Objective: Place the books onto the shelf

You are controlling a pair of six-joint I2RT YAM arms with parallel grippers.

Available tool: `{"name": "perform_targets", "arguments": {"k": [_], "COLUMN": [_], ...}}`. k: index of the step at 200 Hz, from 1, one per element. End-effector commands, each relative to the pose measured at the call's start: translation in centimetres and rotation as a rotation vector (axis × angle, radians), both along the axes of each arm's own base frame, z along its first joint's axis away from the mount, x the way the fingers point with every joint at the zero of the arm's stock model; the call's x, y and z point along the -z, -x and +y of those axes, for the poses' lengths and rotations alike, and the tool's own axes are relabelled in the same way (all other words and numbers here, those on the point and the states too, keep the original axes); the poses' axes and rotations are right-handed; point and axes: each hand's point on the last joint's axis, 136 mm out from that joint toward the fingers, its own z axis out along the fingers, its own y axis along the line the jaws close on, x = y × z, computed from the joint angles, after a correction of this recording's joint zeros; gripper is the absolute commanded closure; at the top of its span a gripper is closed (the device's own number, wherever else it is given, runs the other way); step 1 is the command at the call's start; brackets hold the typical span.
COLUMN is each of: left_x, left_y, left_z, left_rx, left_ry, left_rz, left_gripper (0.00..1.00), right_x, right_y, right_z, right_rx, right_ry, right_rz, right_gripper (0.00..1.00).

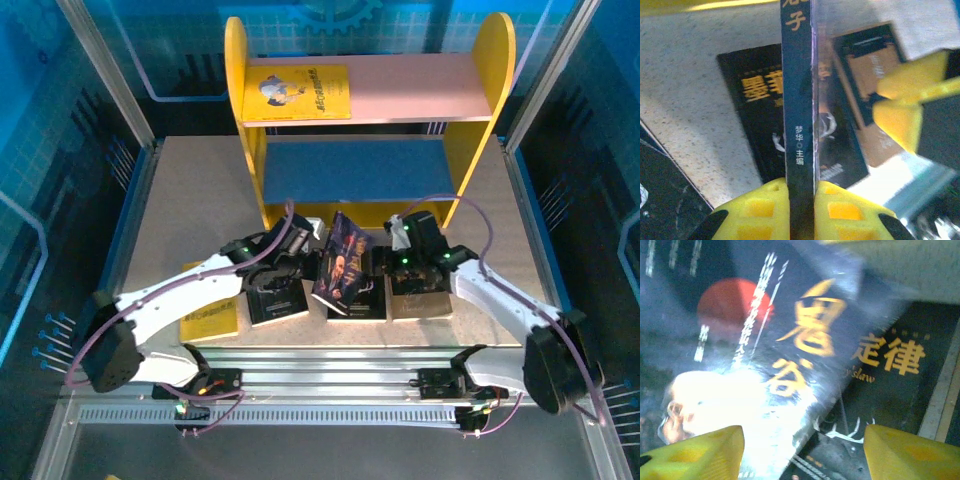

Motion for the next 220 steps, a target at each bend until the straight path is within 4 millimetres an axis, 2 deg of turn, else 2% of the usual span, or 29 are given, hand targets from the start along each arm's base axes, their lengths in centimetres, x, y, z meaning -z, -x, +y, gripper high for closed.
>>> {"name": "perform_targets", "arguments": {"k": [1, 45, 71, 86, 88, 92, 131, 144, 150, 153, 173, 186, 220], "left_x": [-6.4, -15.0, -20.1, -23.1, -23.4, -24.3, -31.7, -33.4, -34.0, -34.3, -36.2, -37.4, -40.3], "left_y": [2.2, 3.5, 3.1, 2.6, 2.5, 2.5, 0.8, -0.1, -0.4, -0.6, -1.9, -2.9, -4.5], "left_z": [-1.2, -1.0, -1.0, -0.9, -0.9, -0.9, -0.6, -0.3, -0.1, 0.0, 0.7, 1.0, 0.1], "left_rx": [0.17, 0.225, 0.217, 0.198, 0.197, 0.194, 0.116, 0.07, 0.056, 0.044, -0.03, -0.078, -0.123], "left_ry": [0.098, 0.204, 0.245, 0.275, 0.279, 0.293, 0.399, 0.412, 0.414, 0.414, 0.413, 0.416, 0.477], "left_rz": [-0.096, -0.213, -0.291, -0.349, -0.356, -0.374, -0.569, -0.634, -0.667, -0.682, -0.769, -0.811, -0.896], "left_gripper": [1.0, 1.0, 1.0, 1.0, 1.0, 1.0, 1.0, 1.0, 1.0, 1.0, 1.0, 1.0, 1.0], "right_x": [-5.5, -12.5, -16.2, -17.3, -18.4, -19.1, -22.0, -23.2, -24.5, -24.0, -26.4, -27.5, -29.9], "right_y": [0.0, 1.1, 2.3, 2.9, 3.0, 3.2, 3.7, 3.5, 3.4, 3.2, 2.7, 2.4, 1.9], "right_z": [0.2, -1.0, -1.7, -1.9, -1.9, -1.9, -1.6, -1.3, -1.2, -1.1, -0.8, -0.7, -0.5], "right_rx": [0.004, 0.04, 0.05, 0.047, 0.044, 0.042, 0.027, 0.034, 0.032, 0.036, 0.041, 0.05, 0.072], "right_ry": [-0.111, -0.224, -0.281, -0.304, -0.315, -0.323, -0.417, -0.477, -0.521, -0.537, -0.63, -0.662, -0.736], "right_rz": [-0.086, -0.24, -0.329, -0.36, -0.383, -0.397, -0.458, -0.486, -0.517, -0.506, -0.551, -0.576, -0.646], "right_gripper": [0.32, 0.29, 0.27, 0.25, 0.25, 0.25, 0.23, 0.19, 0.17, 0.16, 0.13, 0.07, 0.02]}}
